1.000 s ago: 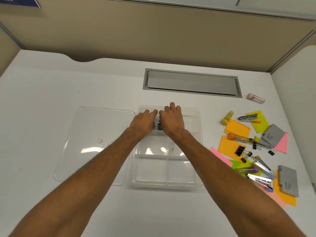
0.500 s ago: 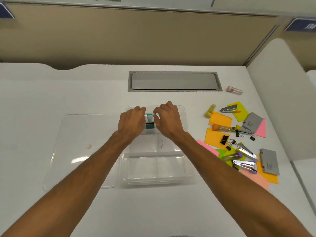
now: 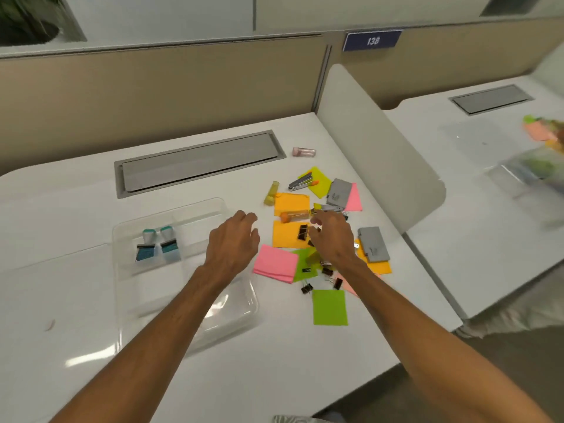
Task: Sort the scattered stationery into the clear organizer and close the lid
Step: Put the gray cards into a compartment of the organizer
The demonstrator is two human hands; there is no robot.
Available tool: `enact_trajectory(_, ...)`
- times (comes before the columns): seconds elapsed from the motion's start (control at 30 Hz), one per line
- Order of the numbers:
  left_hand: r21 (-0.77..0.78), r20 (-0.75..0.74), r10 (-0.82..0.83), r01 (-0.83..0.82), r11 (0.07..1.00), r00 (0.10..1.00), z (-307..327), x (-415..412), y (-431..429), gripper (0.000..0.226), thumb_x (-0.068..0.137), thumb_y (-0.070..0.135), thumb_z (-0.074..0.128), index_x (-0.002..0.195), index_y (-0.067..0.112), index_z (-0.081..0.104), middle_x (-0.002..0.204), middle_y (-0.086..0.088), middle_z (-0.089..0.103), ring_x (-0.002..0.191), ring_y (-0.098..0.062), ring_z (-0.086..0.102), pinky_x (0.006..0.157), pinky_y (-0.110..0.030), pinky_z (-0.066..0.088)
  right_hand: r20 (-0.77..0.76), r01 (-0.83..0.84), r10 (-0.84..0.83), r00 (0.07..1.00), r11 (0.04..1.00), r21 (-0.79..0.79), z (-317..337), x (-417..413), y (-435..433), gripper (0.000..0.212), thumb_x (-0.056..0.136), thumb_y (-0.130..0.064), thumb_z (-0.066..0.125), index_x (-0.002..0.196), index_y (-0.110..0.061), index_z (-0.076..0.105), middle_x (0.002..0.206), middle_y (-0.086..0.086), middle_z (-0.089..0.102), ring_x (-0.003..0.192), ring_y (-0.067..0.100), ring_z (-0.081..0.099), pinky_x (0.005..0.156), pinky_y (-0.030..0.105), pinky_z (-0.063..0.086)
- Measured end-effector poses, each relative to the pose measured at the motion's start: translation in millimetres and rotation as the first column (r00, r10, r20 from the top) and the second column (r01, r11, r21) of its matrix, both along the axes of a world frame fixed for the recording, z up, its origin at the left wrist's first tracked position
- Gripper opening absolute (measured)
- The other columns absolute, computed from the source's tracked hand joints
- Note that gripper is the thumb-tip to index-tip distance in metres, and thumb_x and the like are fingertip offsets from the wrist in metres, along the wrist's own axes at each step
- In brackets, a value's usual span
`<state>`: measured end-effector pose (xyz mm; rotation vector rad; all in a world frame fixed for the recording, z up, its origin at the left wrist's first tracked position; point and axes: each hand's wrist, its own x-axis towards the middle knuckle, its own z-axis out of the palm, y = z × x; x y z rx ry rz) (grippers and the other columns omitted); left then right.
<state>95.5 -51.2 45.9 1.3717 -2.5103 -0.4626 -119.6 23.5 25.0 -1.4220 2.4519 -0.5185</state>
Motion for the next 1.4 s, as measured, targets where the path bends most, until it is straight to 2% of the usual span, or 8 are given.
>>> enact_trajectory(0.3, 0.088, 0.012, -0.013, 0.011, 0.996, 1.0, -12.7, -105.7, 50.7, 0.03, 0.095, 0.03, 0.049, 0.122, 0.02, 0.057, 0.12, -0.002, 0.059, 0.099, -0.03, 0.062, 0.074, -0.037, 0.046, -0.049, 0.263, -0.259, 0.965, 0.937, 0.228, -24.3, -120.1, 56.2, 0.043, 0.086, -0.031, 0.062, 0.122, -0.011, 0.05, 0.121, 0.014, 0.052, 0.117, 0.034, 0.049, 0.085, 0.044, 0.046)
enact_trajectory(0.67, 0.169, 0.004, 0.069, -0.068, 0.983, 0.998, -15.4, -175.0, 77.0, 0.03, 0.095, 0.029, 0.05, 0.122, 0.02, 0.059, 0.118, -0.002, 0.059, 0.101, -0.026, 0.06, 0.075, -0.035, 0.045, 0.163, 0.161, -0.246, 0.956, 0.897, 0.411, -27.6, -166.7, 48.2, 0.072, 0.067, -0.033, 0.085, 0.122, -0.01, 0.044, 0.124, 0.014, 0.048, 0.115, 0.034, 0.052, 0.091, 0.047, 0.051)
enact_trajectory(0.77, 0.274, -0.052, 0.088, -0.071, 0.959, 0.995, -14.8, -184.4, 77.9, 0.03, 0.093, 0.029, 0.054, 0.121, 0.02, 0.06, 0.114, -0.001, 0.063, 0.1, -0.023, 0.061, 0.079, -0.036, 0.05, 0.236, 0.149, -0.235, 0.943, 0.931, 0.333, -31.6, -176.3, 46.2, 0.051, 0.072, -0.03, 0.082, 0.105, -0.013, 0.047, 0.114, 0.011, 0.057, 0.103, 0.031, 0.06, 0.081, 0.042, 0.053)
enact_trajectory(0.97, 0.675, -0.206, 0.291, -0.08, 0.733, 0.934, -10.2, -203.1, 68.7, 0.046, 0.088, 0.035, 0.067, 0.126, 0.015, 0.055, 0.111, -0.005, 0.065, 0.087, -0.022, 0.067, 0.072, -0.036, 0.057, 0.482, 0.275, -0.29, 0.827, 0.956, 0.103, -18.6, -184.6, 34.2, 0.023, 0.079, -0.021, 0.074, 0.088, -0.017, 0.054, 0.095, 0.005, 0.065, 0.087, 0.026, 0.066, 0.073, 0.041, 0.056)
enact_trajectory(1.13, 0.961, -0.206, 0.619, 0.037, 0.274, 0.758, -6.2, -210.9, 55.3, 0.067, 0.081, 0.03, 0.078, 0.132, 0.007, 0.042, 0.12, -0.014, 0.064, 0.104, -0.025, 0.065, 0.092, -0.04, 0.052, 0.827, 0.209, -0.087, 0.555, 0.977, -0.038, 7.0, -176.1, 17.0, 0.018, 0.082, -0.005, 0.073, 0.096, -0.011, 0.063, 0.091, 0.021, 0.072, 0.087, 0.03, 0.073, 0.064, 0.039, 0.06)
enact_trajectory(1.23, 0.962, -0.258, 0.73, 0.101, 0.253, 0.633, -4.7, -210.1, 48.4, 0.032, 0.085, 0.014, 0.073, 0.111, 0.0, 0.059, 0.109, -0.017, 0.069, 0.088, -0.024, 0.07, 0.075, -0.032, 0.058, 0.858, 0.162, -0.009, 0.514, 0.983, -0.087, 12.7, -171.6, 8.2, 0.022, 0.081, -0.002, 0.074, 0.099, -0.009, 0.063, 0.08, 0.026, 0.063, 0.083, 0.032, 0.073, 0.064, 0.041, 0.061)
enact_trajectory(1.33, 0.946, -0.306, 0.796, 0.073, 0.316, 0.523, -4.6, -208.4, 41.4, 0.034, 0.087, 0.011, 0.07, 0.117, -0.002, 0.06, 0.111, -0.018, 0.068, 0.085, -0.025, 0.069, 0.069, -0.029, 0.06, 0.868, 0.148, -0.001, 0.497, 0.985, -0.084, 10.9, -171.6, -5.3, 0.018, 0.084, -0.008, 0.073, 0.1, -0.008, 0.065, 0.087, 0.023, 0.065, 0.077, 0.029, 0.072, 0.069, 0.042, 0.062)
enact_trajectory(1.4, 0.934, -0.322, 0.813, 0.024, 0.356, 0.485, -3.8, -206.6, 36.4, 0.03, 0.088, 0.011, 0.069, 0.114, -0.001, 0.059, 0.11, -0.02, 0.067, 0.083, -0.026, 0.067, 0.071, -0.029, 0.06, 0.78, 0.118, 0.006, 0.626, 0.988, -0.103, 6.0, -176.2, -18.1, 0.015, 0.085, -0.016, 0.073, 0.098, -0.011, 0.068, 0.091, 0.016, 0.069, 0.072, 0.022, 0.069, 0.07, 0.038, 0.061)
